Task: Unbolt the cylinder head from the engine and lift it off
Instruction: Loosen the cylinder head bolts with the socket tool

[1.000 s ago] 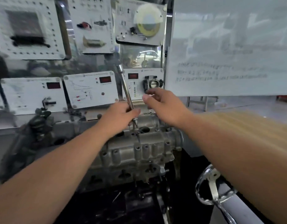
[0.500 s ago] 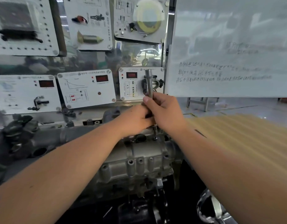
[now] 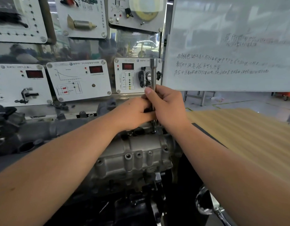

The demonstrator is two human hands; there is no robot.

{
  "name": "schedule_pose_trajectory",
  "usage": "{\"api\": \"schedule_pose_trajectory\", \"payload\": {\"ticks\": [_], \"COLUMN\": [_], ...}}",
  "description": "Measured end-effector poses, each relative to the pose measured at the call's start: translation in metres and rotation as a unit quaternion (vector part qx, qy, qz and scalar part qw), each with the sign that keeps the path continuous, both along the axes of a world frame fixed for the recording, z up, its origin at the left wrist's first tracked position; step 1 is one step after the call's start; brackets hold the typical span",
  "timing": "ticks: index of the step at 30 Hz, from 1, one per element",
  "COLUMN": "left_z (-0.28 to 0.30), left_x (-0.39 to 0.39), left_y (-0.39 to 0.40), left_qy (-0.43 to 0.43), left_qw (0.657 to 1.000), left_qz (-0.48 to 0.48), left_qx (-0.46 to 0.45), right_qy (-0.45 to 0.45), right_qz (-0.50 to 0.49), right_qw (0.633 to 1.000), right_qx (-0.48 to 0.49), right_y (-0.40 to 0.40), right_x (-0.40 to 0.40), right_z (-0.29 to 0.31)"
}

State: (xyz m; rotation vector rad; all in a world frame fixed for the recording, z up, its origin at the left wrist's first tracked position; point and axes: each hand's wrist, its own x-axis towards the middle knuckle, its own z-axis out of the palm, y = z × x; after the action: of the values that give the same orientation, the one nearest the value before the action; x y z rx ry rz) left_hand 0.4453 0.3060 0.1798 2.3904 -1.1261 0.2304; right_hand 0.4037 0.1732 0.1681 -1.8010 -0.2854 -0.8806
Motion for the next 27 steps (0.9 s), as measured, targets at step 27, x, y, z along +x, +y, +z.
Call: {"api": "schedule_pose_trajectory", "payload": {"ticks": [27], "left_z": [-0.002], "left_x": [-0.002], "left_y": [0.000], "left_qy": [0.068], "left_qw": [0.997], "left_qz": [-0.011], "left_qx": [-0.045], "right_qy": [-0.005], "right_qz": [-0.112], "right_qw": [0.984], "right_qx": [-0.141], "right_y": [-0.012], "right_x": [-0.018], "right_z": [-0.007]}}
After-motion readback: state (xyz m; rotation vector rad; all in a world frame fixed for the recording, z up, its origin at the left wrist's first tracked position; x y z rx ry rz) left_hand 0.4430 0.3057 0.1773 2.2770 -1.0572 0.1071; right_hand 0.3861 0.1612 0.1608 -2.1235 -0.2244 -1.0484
